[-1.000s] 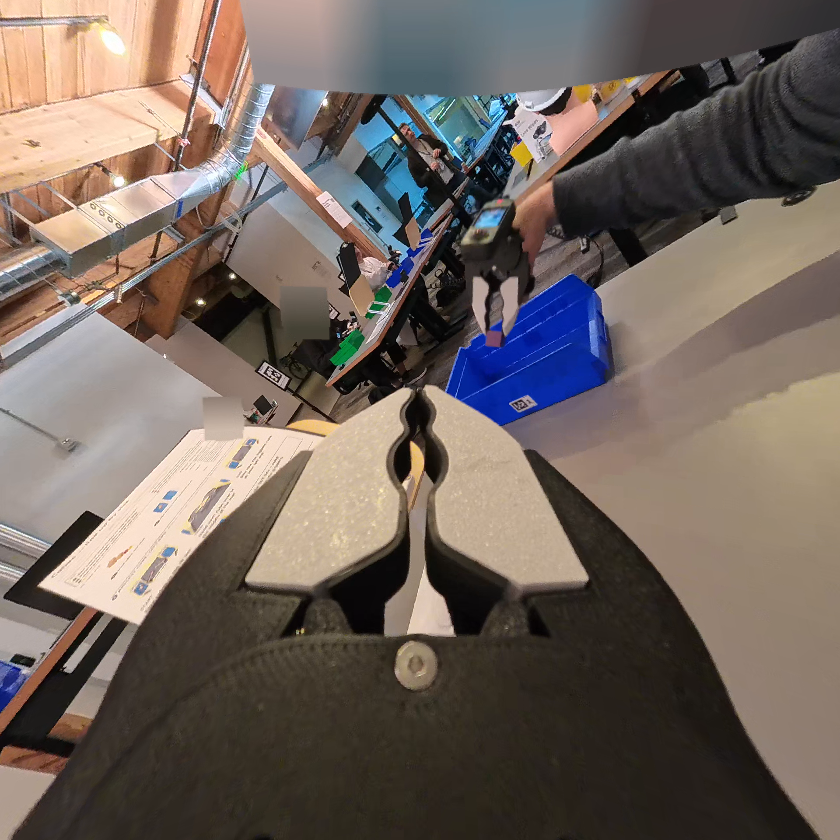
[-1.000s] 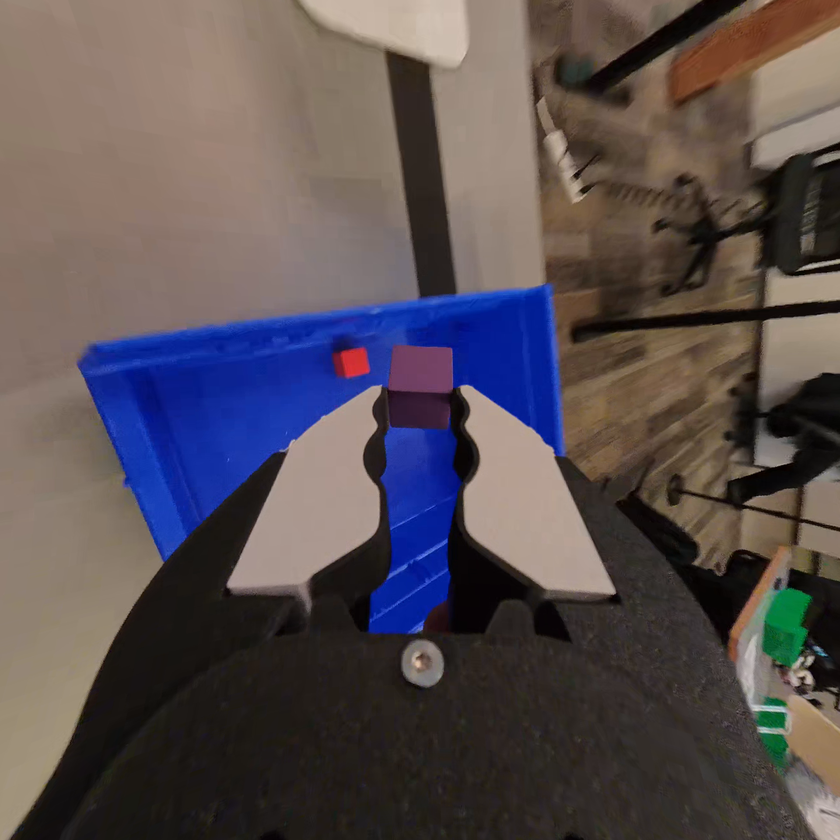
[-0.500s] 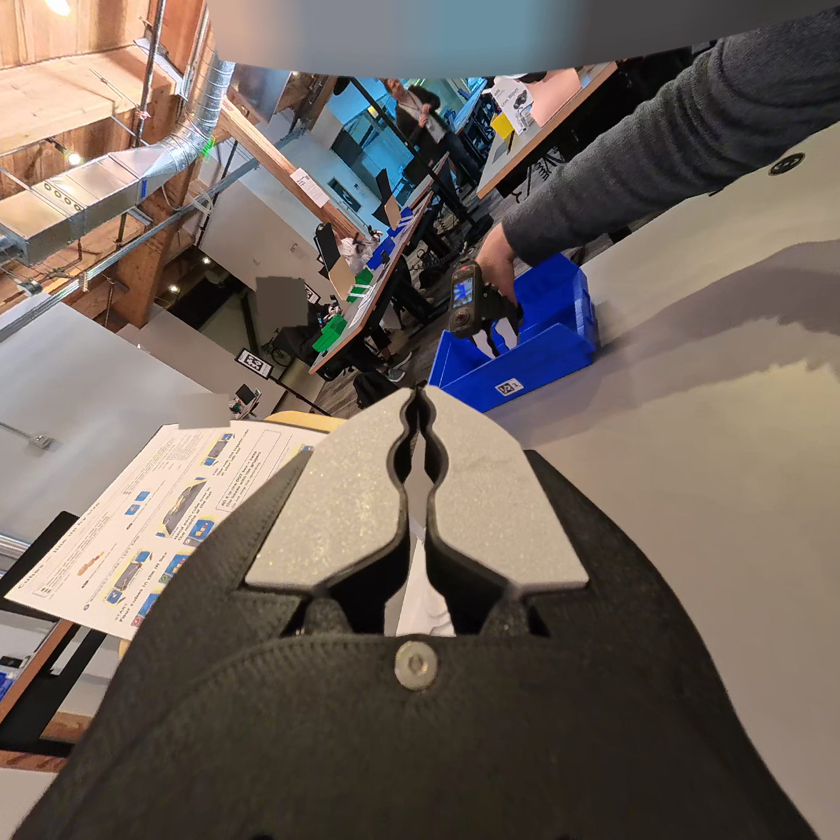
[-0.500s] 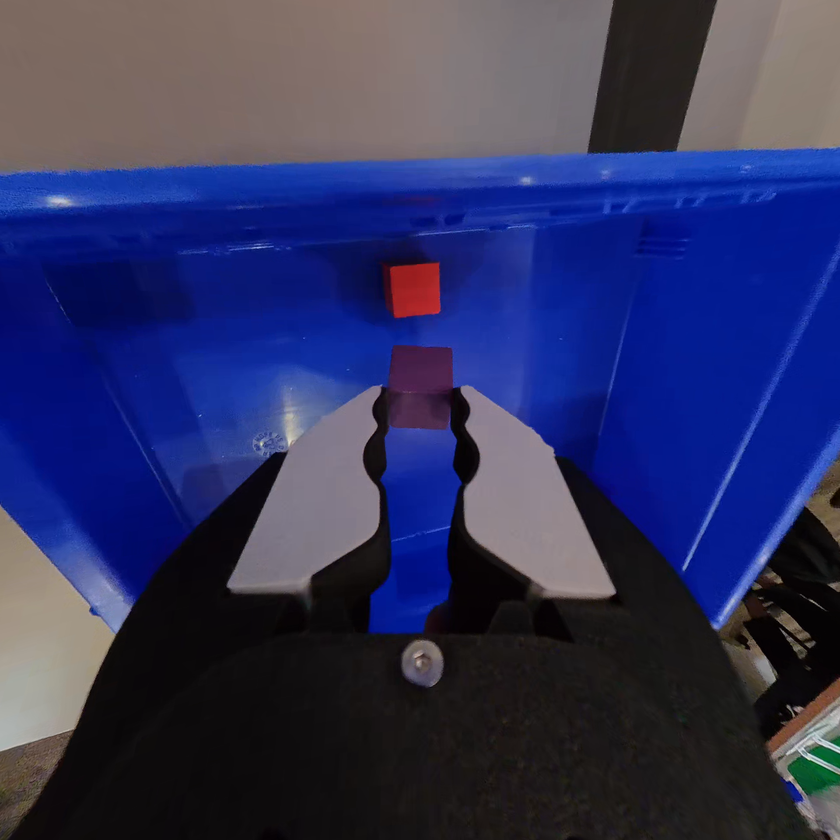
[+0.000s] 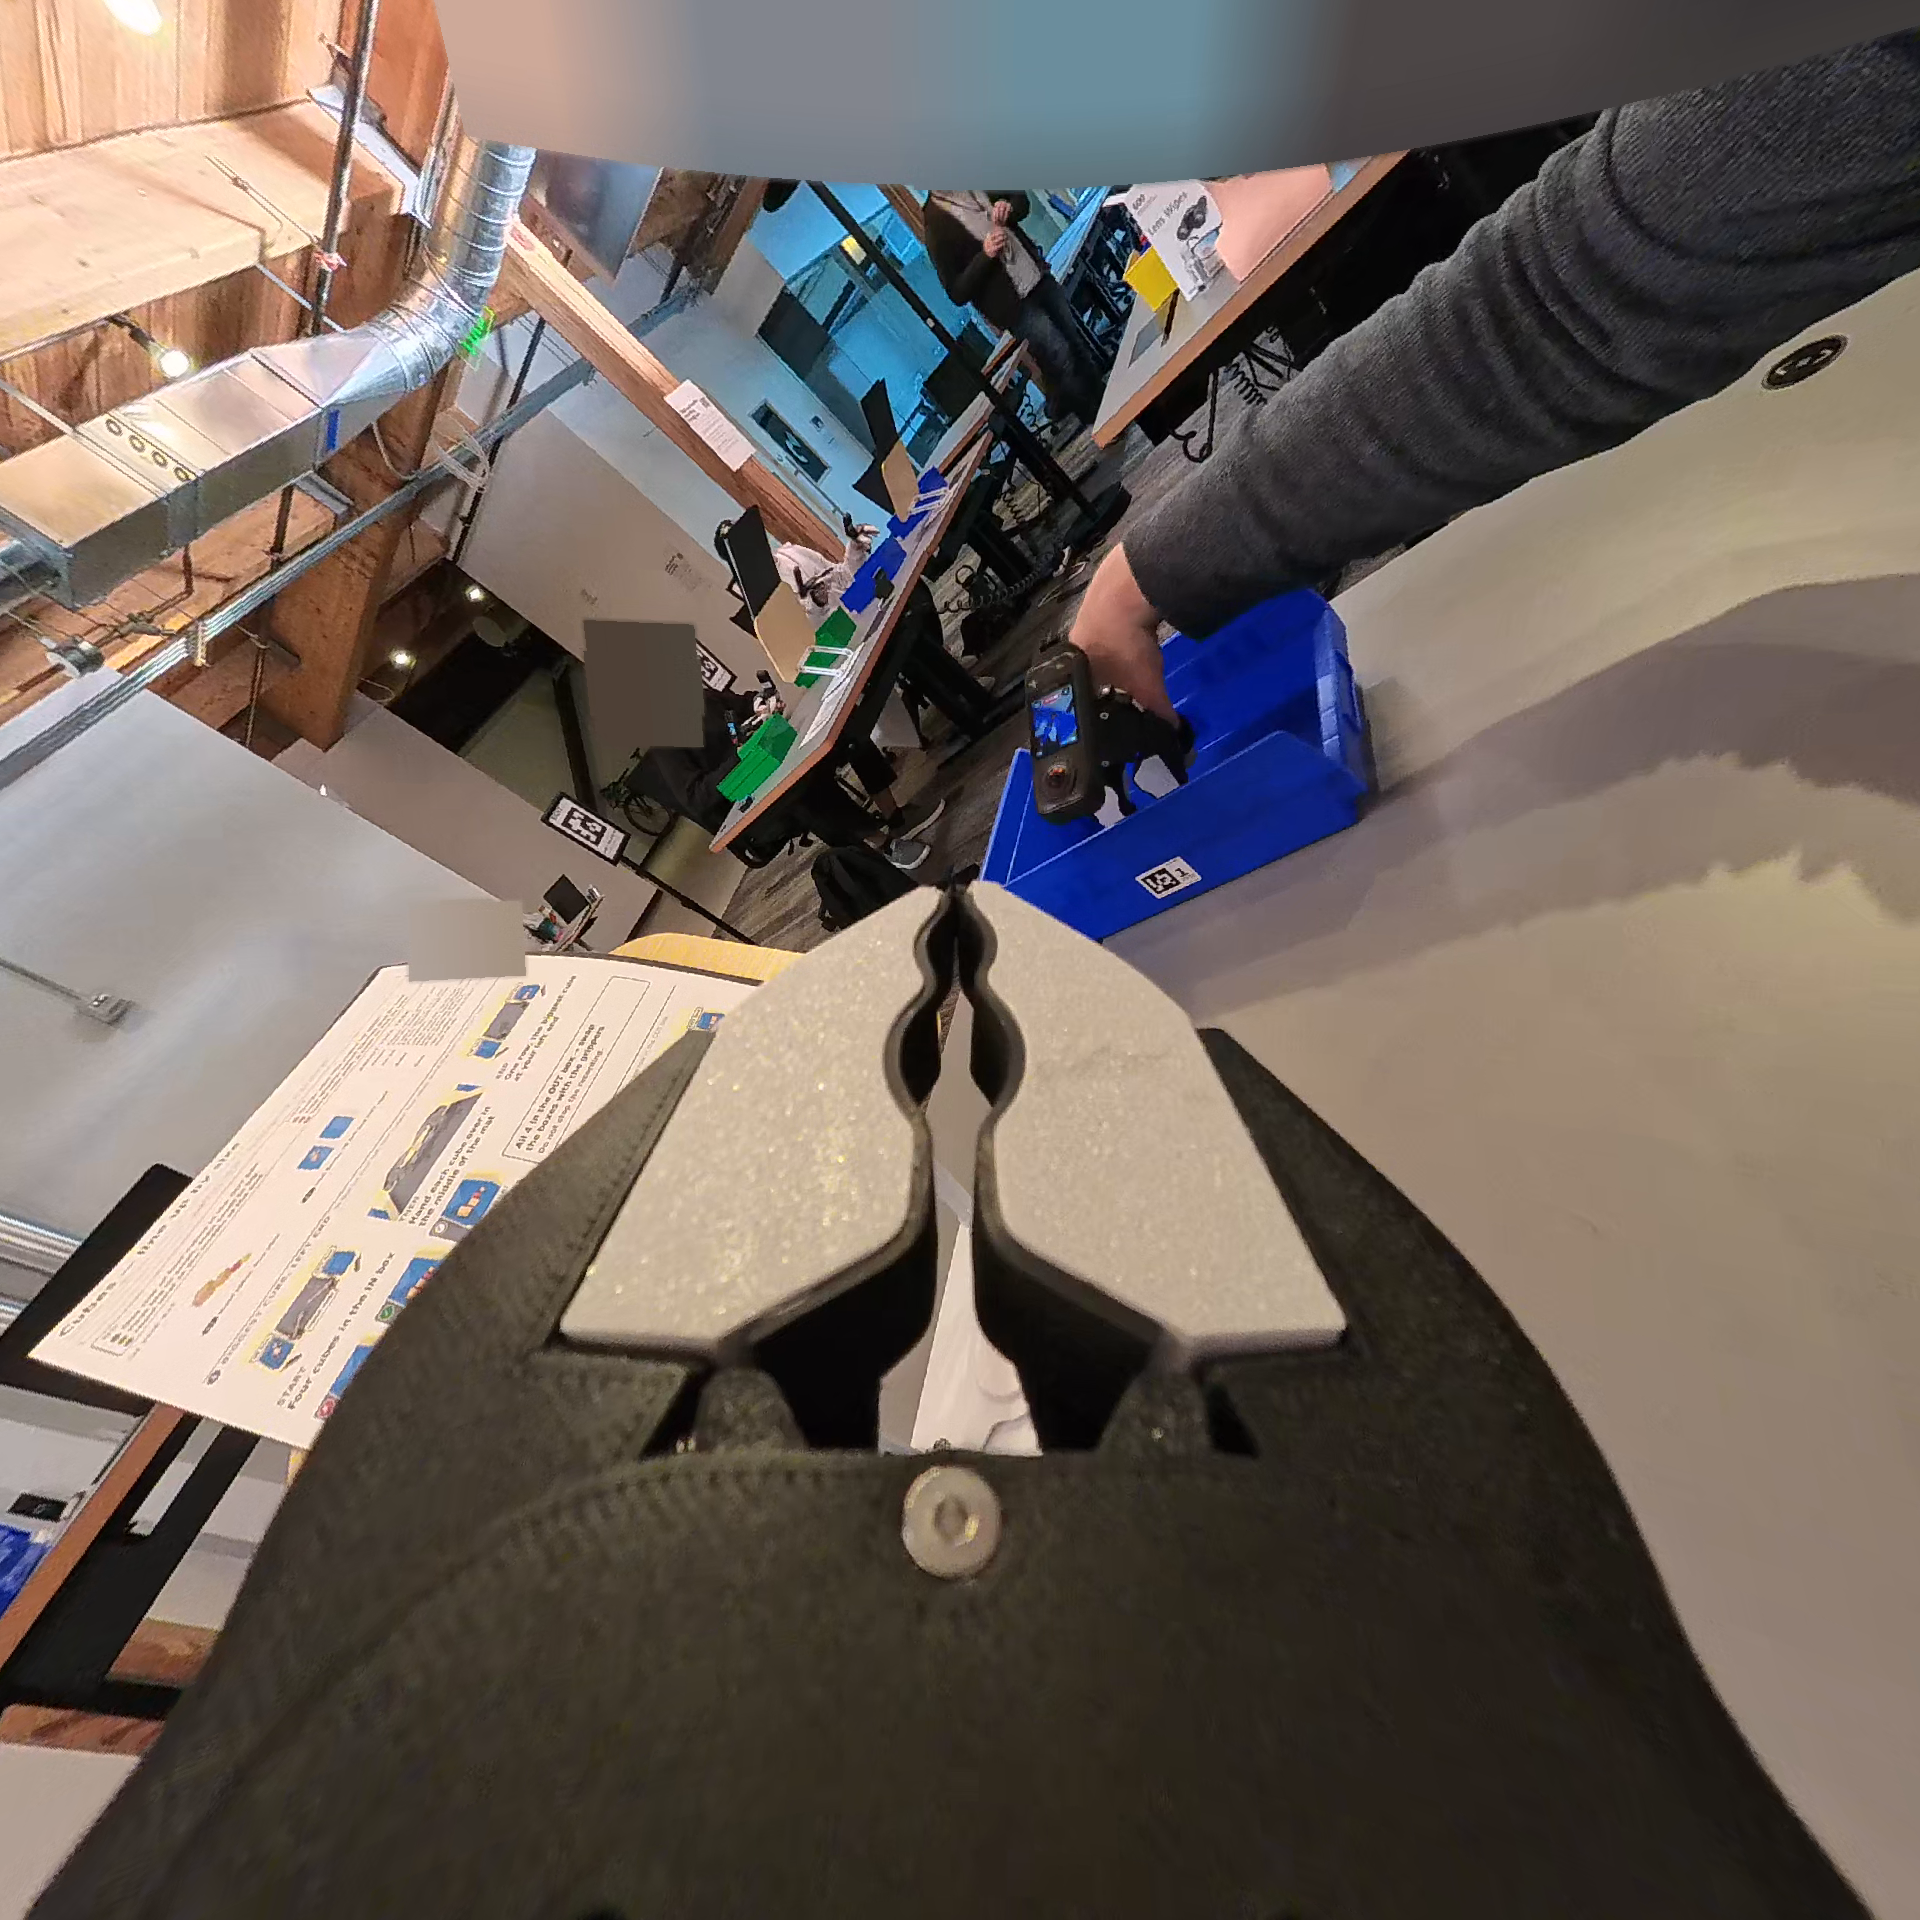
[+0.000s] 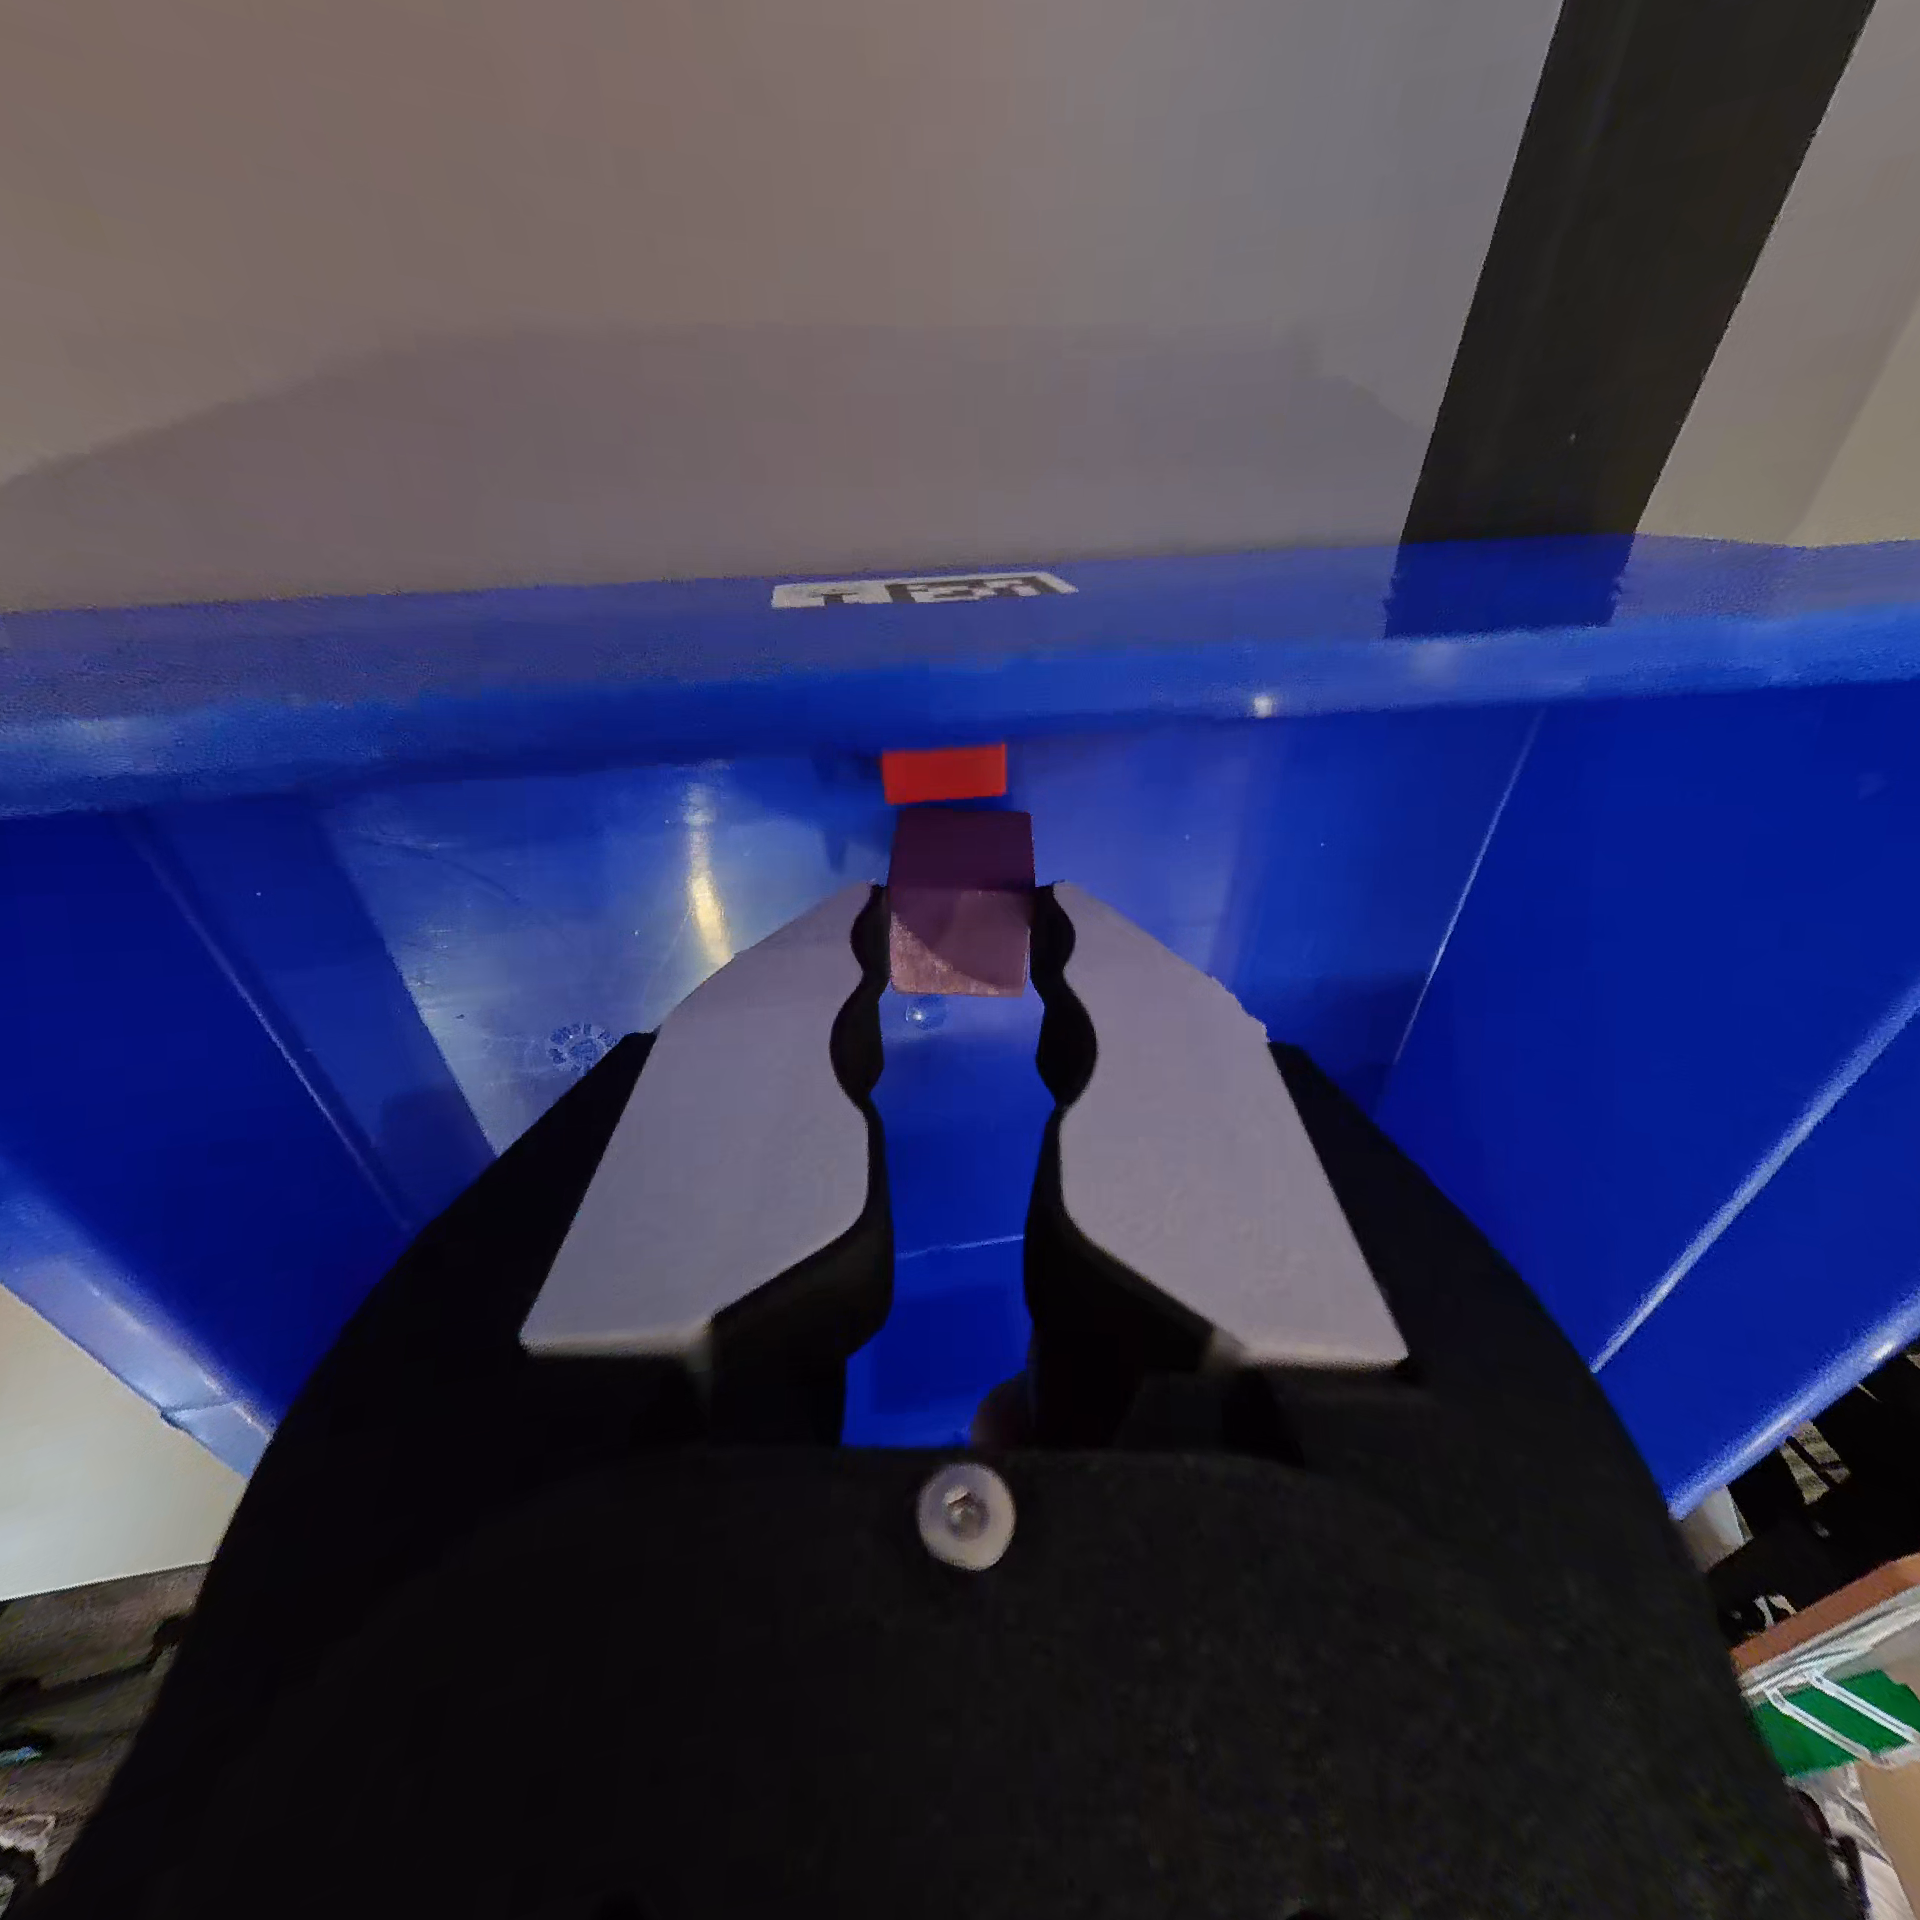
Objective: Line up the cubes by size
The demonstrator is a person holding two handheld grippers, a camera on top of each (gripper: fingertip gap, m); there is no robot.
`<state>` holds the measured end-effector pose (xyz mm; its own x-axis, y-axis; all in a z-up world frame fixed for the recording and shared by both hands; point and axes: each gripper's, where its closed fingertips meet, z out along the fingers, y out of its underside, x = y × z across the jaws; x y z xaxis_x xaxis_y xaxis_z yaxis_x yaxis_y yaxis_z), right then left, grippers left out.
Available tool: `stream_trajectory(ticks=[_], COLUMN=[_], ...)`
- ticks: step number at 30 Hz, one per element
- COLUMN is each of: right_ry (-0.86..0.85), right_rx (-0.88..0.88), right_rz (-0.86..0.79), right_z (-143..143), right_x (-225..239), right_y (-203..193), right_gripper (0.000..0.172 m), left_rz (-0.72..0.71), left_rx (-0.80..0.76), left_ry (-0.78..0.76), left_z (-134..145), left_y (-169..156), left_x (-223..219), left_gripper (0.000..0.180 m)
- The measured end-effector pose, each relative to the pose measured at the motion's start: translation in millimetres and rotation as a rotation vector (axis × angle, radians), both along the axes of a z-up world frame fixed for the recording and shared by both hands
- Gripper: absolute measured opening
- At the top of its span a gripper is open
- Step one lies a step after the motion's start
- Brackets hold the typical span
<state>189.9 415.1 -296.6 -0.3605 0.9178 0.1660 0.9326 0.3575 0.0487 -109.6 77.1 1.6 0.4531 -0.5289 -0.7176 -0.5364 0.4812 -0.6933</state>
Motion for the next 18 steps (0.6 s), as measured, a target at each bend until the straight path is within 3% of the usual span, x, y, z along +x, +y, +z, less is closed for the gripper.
stream_trajectory(ticks=[7, 13, 18], right_ry=[-0.031, 0.001, 0.087], right_rx=[-0.020, 0.012, 0.124], right_rz=[-0.004, -0.015, -0.041], right_z=[-1.8, 5.1, 39.7], right_x=[2.4, 1.1, -0.1], right_y=[-2.2, 0.3, -0.6], right_gripper=[0.026, 0.036, 0.036], left_rz=[-0.002, 0.002, 0.020], left_rx=[0.000, 0.000, 0.010], left_ry=[0.007, 0.019, 0.022], left_z=[-0.1, -1.1, 1.0], left_y=[-1.8, -2.1, -2.5], left_x=[-0.1, 0.4, -3.7], left_gripper=[0.000, 0.000, 0.000])
